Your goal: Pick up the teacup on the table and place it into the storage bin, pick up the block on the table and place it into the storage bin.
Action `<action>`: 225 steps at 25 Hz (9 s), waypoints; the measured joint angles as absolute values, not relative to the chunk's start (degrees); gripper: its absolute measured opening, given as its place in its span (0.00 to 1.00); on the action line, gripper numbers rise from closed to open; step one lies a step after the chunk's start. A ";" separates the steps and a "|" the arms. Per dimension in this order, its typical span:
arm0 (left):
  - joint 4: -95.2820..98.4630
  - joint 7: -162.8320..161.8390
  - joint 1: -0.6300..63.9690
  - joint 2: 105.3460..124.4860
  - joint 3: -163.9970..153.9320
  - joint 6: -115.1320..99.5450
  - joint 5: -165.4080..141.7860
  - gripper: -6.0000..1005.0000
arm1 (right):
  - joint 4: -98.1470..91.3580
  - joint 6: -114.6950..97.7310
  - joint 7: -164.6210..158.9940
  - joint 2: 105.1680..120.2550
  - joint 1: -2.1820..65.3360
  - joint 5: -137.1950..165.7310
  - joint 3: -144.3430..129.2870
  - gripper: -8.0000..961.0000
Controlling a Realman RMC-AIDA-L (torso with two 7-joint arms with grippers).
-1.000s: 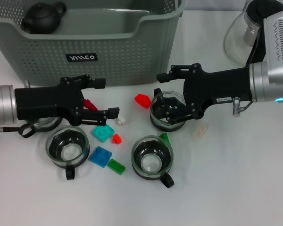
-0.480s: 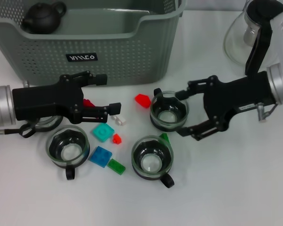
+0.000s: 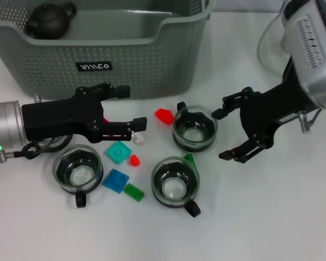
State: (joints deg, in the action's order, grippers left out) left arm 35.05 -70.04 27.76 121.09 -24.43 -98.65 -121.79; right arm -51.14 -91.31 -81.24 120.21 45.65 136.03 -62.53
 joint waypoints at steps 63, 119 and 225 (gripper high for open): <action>32.43 -69.88 27.77 120.85 -24.26 -97.35 -121.11 0.94 | -49.13 -72.25 -89.24 120.58 48.62 134.83 -92.46 0.70; 32.69 -66.84 24.37 120.47 -24.86 -98.16 -121.64 0.94 | -57.08 -78.06 -99.45 119.89 66.25 124.19 -65.87 0.07; 32.98 -65.83 22.08 119.49 -24.34 -100.38 -121.52 0.94 | -79.20 -97.19 -107.50 120.21 30.33 107.36 -70.38 0.68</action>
State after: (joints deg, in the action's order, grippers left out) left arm 32.98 -65.83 22.08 119.49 -24.34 -100.38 -121.52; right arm -79.20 -97.19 -107.50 120.21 30.33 107.36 -70.38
